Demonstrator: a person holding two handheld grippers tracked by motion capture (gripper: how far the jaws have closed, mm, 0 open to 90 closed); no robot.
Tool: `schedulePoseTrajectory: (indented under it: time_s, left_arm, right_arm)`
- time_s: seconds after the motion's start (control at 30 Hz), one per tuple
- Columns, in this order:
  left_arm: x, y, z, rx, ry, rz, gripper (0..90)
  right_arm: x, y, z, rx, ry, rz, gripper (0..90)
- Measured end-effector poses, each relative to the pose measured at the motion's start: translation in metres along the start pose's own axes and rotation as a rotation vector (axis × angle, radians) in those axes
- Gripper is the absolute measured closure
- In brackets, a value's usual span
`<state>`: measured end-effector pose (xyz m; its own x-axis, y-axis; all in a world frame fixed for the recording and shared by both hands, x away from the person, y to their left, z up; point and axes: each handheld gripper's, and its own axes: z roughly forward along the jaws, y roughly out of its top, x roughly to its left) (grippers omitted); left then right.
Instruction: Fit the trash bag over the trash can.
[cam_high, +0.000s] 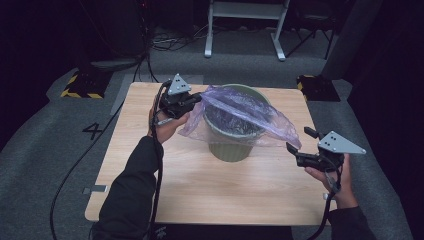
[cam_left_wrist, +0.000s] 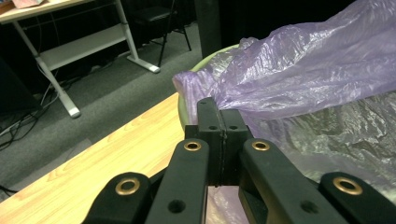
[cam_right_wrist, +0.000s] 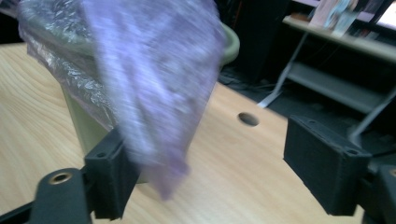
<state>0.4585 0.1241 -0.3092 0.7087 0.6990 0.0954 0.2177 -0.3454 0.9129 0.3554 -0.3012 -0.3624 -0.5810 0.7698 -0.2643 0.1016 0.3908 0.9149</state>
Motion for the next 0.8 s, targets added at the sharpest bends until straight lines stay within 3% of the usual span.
schedulePoseTrajectory:
  time_s: [0.03,0.1,0.13,0.27,0.3,0.33,0.43,0.5,0.57,0.7,0.8]
  left_arm:
    - [-0.001,0.000,0.000,0.003,0.000,0.004,89.7]
    - [-0.002,0.001,0.000,0.002,0.004,0.009,89.7]
    - [-0.003,0.001,0.000,0.004,0.002,0.011,89.7]
    - [-0.003,0.002,0.003,0.019,0.006,0.026,89.6]
    - [-0.002,0.002,0.003,0.018,0.007,0.023,89.7]
    - [-0.002,0.003,0.003,0.018,0.008,0.021,89.6]
    - [0.000,0.003,0.005,0.020,0.010,0.017,89.6]
    - [0.001,0.003,0.006,0.023,0.012,0.016,89.6]
    - [0.002,0.003,0.007,0.023,0.014,0.014,89.5]
    - [0.003,0.004,0.009,0.017,0.016,0.008,89.0]
    - [0.005,0.005,0.012,0.014,0.016,0.014,88.4]
  right_arm:
    - [0.006,0.006,-0.004,-0.007,-0.037,-0.048,17.9]
    - [0.009,0.009,-0.006,-0.015,-0.062,-0.068,18.0]
    - [0.012,0.013,-0.009,-0.048,-0.097,-0.090,18.7]
    - [0.015,0.019,-0.012,-0.085,-0.098,-0.130,21.8]
    - [0.015,0.020,-0.013,-0.105,-0.086,-0.130,27.7]
    - [0.014,0.021,-0.015,-0.144,-0.059,-0.135,39.9]
    - [0.008,0.025,-0.019,-0.209,-0.029,-0.123,52.2]
    - [0.006,0.028,-0.018,-0.216,-0.040,-0.119,62.2]
    - [0.005,0.032,-0.016,-0.217,-0.024,-0.123,64.7]
    - [0.005,0.039,-0.006,-0.160,-0.038,-0.159,83.7]
    - [0.001,0.042,0.006,-0.128,-0.034,-0.153,90.0]
